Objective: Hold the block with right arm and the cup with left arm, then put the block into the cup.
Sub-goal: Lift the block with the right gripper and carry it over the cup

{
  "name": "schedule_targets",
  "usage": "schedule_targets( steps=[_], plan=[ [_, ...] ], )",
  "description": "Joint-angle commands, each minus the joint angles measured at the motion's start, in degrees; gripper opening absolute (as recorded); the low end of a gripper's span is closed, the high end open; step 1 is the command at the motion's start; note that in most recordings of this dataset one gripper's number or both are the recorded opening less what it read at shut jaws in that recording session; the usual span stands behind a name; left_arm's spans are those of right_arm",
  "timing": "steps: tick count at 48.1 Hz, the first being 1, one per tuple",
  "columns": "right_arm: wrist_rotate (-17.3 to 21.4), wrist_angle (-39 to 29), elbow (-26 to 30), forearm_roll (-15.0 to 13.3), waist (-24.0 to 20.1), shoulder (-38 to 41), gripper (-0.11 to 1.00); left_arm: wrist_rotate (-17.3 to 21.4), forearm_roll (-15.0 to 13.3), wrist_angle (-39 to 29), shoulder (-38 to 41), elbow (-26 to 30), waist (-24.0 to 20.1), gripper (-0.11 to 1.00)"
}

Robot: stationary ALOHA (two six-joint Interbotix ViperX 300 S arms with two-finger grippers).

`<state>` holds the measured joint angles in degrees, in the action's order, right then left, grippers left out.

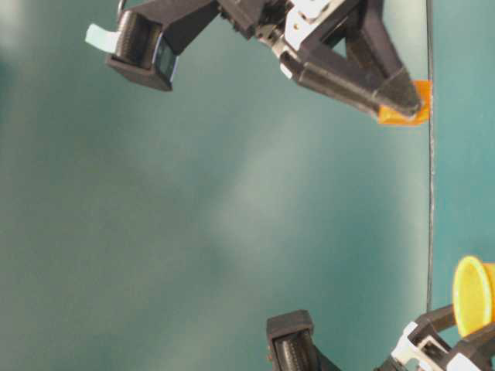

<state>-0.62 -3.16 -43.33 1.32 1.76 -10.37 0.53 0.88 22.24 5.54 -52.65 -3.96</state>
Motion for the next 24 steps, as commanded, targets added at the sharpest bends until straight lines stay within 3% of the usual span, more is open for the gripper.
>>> schedule_targets(
  steps=[1, 24],
  plan=[
    [-0.09, 0.35, 2.11, -0.44, 0.18, -0.26, 0.39, 0.00, 0.00, 0.18, -1.67, 0.97, 0.18, 0.64],
    [-0.09, 0.09, 10.72, -2.72, 1.05, 6.68, 0.39, -0.18, 0.00, 0.18, -1.58, 2.37, 1.05, 0.64]
  ],
)
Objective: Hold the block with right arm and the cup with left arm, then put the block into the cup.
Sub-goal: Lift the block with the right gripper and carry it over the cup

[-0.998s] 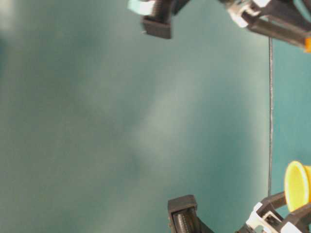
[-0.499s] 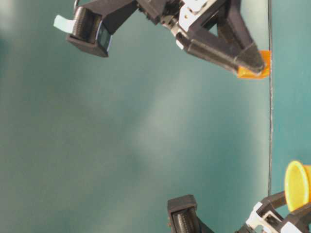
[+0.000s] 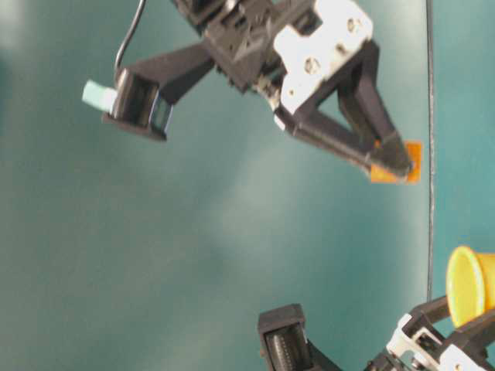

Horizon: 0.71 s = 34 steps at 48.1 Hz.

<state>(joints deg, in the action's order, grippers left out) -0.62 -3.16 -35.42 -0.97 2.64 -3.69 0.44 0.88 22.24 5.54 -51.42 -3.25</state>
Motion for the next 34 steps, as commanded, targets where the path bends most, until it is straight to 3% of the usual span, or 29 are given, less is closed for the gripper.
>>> schedule_targets(
  steps=[1, 18, 34],
  plan=[
    [-0.09, 0.09, 3.25, -0.53, 0.26, 0.35, 0.39, -0.09, 0.00, 0.26, -1.58, 1.23, 0.44, 0.64],
    [-0.09, -0.09, 9.93, -1.49, 0.35, 4.75, 0.39, -0.18, 0.00, 0.18, -0.44, 3.69, 1.23, 0.64],
    [-0.09, -0.44, 10.72, -1.49, 0.35, 5.36, 0.39, -0.18, 0.00, 0.18, 0.44, 5.71, 1.85, 0.64]
  ],
)
